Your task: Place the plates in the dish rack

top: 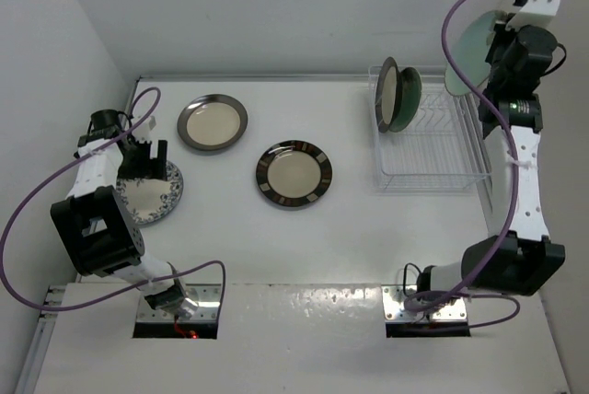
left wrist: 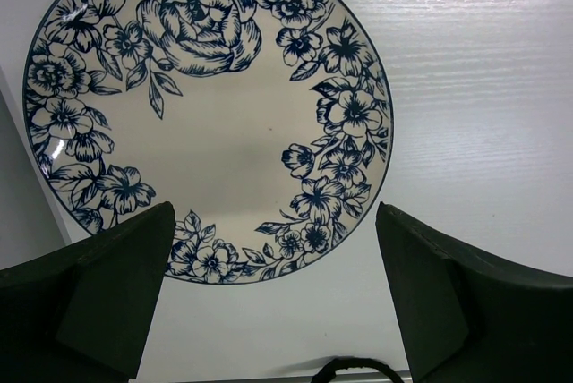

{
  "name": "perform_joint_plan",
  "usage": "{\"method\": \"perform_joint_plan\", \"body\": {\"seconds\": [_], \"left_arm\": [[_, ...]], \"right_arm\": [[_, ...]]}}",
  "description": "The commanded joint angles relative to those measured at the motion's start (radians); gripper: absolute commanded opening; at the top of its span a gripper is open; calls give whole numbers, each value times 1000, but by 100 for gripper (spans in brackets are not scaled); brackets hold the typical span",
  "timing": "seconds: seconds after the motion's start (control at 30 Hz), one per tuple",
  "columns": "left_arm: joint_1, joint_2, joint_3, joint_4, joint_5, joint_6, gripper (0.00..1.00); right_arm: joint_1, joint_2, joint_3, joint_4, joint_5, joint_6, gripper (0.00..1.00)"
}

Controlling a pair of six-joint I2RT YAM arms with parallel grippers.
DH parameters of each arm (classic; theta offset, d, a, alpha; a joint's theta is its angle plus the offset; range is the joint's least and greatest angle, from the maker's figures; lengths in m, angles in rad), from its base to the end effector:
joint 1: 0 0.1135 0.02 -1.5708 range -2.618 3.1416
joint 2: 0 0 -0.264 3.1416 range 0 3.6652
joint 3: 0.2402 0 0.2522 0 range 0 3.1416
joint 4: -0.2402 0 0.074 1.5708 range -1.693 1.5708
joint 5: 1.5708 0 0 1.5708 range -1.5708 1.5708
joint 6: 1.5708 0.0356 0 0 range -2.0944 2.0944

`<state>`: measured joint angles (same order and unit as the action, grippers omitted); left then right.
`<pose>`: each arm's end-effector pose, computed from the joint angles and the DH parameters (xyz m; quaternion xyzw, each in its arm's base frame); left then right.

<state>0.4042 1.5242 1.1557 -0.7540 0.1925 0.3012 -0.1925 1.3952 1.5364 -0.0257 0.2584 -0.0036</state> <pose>0.2831 0.1137 0.2468 -0.0286 0.9703 -0.0115 0.2400 0.3081 -0.0693 0.4798 0.1580 0.6476 -0.1578 0.7286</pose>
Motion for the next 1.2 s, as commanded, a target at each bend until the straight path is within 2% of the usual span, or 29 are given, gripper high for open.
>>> {"method": "perform_joint_plan", "body": {"seconds": [0.0, 0.2, 0.53, 0.8, 0.93, 1.1, 1.17], "left_arm": [[-16, -16, 25, 2, 19, -13, 99], [-16, -25, 25, -7, 1, -13, 99], [-16, -25, 35, -16, -19, -22, 99], [-16, -16, 53, -25, -50, -22, 99], [-16, -7, 53, -34, -50, -22, 99], [-16, -7, 53, -34, -50, -22, 99], [-16, -7, 53, -34, -50, -22, 99]], "right_arm": [[-11, 5, -53, 168, -18, -79, 0], [-15, 70, -130, 242, -128, -111, 0], [67, 223, -123, 352, -79, -236, 0], [93, 260, -193, 445, -54, -228, 0], [108, 284, -202, 454, -53, -307, 0], [137, 297, -228, 561, 47, -389, 0], [142, 292, -240, 596, 42, -414, 0]]}}
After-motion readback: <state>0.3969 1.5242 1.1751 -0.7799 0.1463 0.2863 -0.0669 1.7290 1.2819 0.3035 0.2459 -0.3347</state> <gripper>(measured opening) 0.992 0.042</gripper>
